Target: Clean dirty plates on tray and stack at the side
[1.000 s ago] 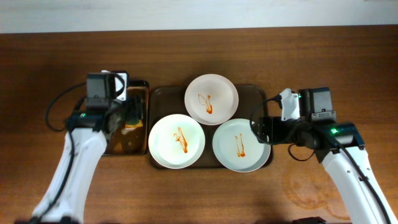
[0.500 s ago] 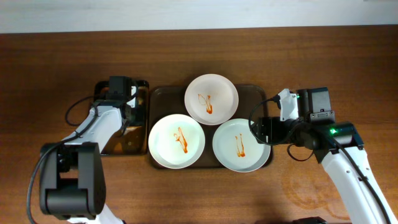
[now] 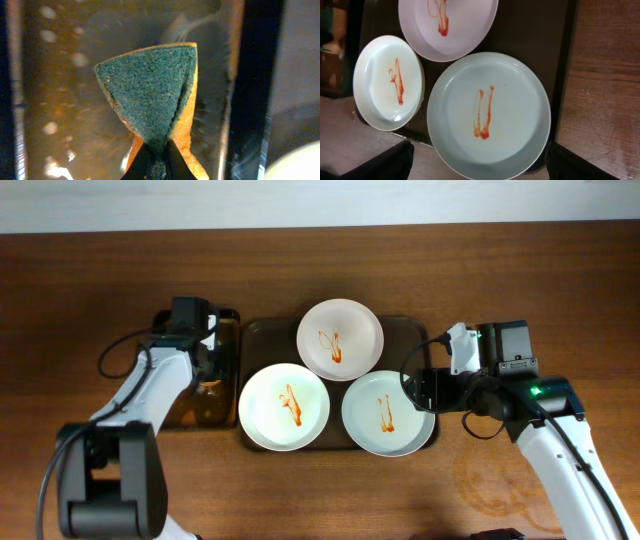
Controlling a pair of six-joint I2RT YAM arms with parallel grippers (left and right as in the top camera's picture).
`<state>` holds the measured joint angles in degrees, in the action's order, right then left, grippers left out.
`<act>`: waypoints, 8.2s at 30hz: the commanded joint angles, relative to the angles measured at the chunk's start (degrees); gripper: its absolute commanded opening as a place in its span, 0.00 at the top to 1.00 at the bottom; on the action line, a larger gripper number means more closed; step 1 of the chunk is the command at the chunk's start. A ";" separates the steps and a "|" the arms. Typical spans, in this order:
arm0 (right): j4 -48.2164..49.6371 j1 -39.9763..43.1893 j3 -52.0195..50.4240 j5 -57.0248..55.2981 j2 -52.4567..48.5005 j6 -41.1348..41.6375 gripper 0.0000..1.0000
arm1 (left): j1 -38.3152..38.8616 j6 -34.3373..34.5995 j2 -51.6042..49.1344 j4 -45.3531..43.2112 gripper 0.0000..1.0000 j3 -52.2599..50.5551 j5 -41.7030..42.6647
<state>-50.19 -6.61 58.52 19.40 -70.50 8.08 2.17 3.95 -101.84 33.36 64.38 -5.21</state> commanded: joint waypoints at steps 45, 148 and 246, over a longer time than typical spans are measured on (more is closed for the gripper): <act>7.61 -14.86 1.40 -6.58 -10.03 1.88 0.20 | 0.83 -0.52 22.91 -7.13 1.00 1.51 -3.45; 25.57 -31.95 0.72 -7.15 -34.77 52.41 0.96 | 15.52 14.25 1.22 -6.97 1.00 -14.45 38.07; -5.84 33.00 18.78 -9.88 -30.12 14.38 0.96 | -2.43 -3.58 9.92 -7.15 1.00 -8.55 11.39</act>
<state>-58.50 24.80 81.62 8.10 -99.22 23.33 -0.34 1.28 -91.64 26.33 54.72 5.76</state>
